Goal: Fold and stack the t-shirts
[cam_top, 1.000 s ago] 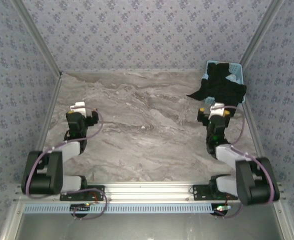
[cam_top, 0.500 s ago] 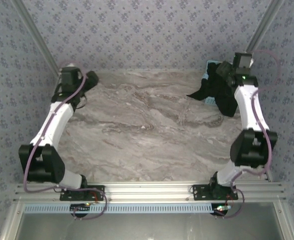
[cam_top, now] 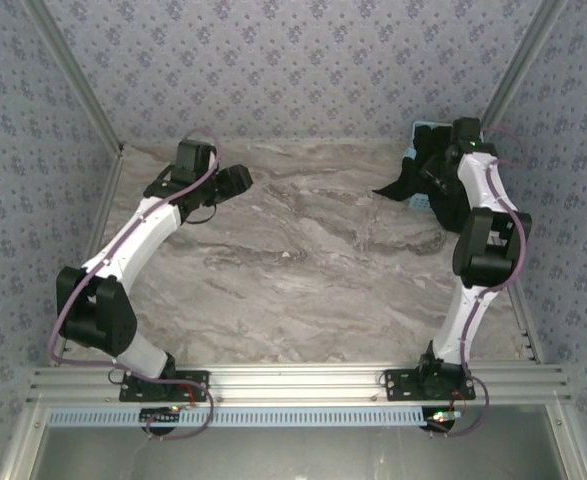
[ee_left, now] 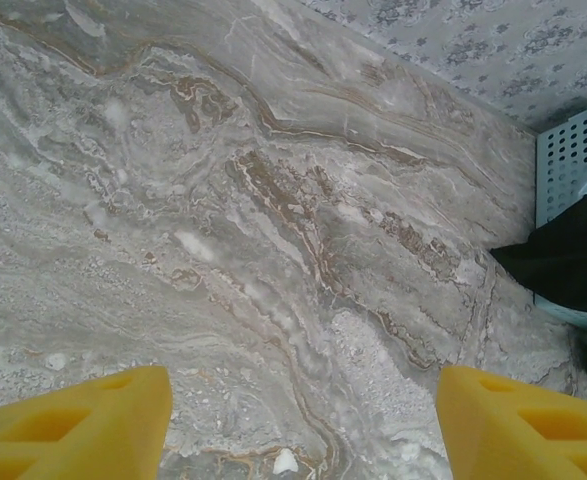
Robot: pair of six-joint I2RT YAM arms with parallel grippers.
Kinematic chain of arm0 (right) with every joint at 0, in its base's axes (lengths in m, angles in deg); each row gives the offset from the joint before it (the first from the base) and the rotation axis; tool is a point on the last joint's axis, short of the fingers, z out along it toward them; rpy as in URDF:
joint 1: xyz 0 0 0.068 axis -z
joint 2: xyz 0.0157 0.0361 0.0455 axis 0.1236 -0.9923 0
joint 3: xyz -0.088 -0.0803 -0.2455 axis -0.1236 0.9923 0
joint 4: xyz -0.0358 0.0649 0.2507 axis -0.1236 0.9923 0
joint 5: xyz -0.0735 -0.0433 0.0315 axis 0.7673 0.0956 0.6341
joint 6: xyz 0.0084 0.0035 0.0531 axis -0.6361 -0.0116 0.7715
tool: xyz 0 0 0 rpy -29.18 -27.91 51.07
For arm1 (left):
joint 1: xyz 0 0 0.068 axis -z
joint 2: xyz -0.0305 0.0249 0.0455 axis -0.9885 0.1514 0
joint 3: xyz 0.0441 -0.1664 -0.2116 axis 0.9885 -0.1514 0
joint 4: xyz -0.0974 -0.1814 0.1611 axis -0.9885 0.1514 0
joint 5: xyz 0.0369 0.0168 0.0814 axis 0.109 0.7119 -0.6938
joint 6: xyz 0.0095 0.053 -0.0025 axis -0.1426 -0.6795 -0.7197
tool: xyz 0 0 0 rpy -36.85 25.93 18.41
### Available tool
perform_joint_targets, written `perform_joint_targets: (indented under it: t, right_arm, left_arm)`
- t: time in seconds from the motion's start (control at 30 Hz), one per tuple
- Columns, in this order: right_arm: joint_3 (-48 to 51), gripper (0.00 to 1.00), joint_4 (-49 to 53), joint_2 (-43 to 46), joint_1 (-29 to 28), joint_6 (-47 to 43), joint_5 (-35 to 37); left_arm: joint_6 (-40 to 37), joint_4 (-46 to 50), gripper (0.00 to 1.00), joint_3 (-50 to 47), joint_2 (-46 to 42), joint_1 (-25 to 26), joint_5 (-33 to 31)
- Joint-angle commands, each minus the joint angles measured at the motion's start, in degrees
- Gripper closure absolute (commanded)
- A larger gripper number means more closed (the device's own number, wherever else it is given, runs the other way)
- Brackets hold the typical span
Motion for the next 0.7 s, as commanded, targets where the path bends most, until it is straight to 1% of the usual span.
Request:
perform_joint_targets:
  t: [0.0,0.07,0.13,0.17,0.2,0.23,0.27,0.37,0.47,0.57,0.67]
  right_arm:
    - [-1.2,0.36,-0.7,-2.0,-0.2,2.5,-2.5]
    - [-1.1,0.45,-1.7,-1.8,-0.5,2.6,-2.1]
    - [-0.8,0.60,-2.2,-0.8,-0.9,2.7,-2.3]
    - [-0.4,0.69,-2.9,0.0,-0.9,2.7,-1.6]
    - [0.3,0.80,-3.7,1.2,-1.0,2.7,-0.4]
    - [1.2,0.94,-5.0,3.0,-1.0,2.7,1.3]
    - [2.1,1.00,-6.1,4.8,-1.2,2.7,3.1]
    - [6.1,1.00,-12.2,12.2,-2.8,1.8,7.8]
    - [9.2,1.00,-18.9,19.6,-5.0,-0.8,9.7]
    - [9.3,1.00,-22.6,25.2,-7.1,-2.9,9.1]
    - [9.3,1.00,-28.6,29.9,-9.7,-4.3,5.8]
  left_arm:
    - [0.0,1.7,0.32,1.4,-0.4,-0.1,1.1]
    - [-0.1,1.8,0.35,1.8,-0.5,-0.1,1.3]
    - [-0.4,1.9,0.37,2.0,-0.5,-0.1,1.8]
    - [-0.4,2.0,0.38,2.0,-0.5,-0.1,1.8]
    - [-0.5,2.0,0.40,2.1,-0.6,-0.1,1.8]
    - [-0.8,2.0,0.42,2.0,-0.7,-0.1,1.8]
    - [-0.8,2.2,0.44,2.1,-0.7,-0.1,1.6]
    - [-0.9,2.3,0.50,2.1,-1.0,-0.1,1.5]
    - [-1.1,2.4,0.56,2.6,-1.1,-0.1,0.8]
    - [-1.2,2.7,0.57,2.6,-1.1,-0.1,-0.2]
    - [-0.5,3.7,0.57,3.0,-1.1,-0.1,-2.0]
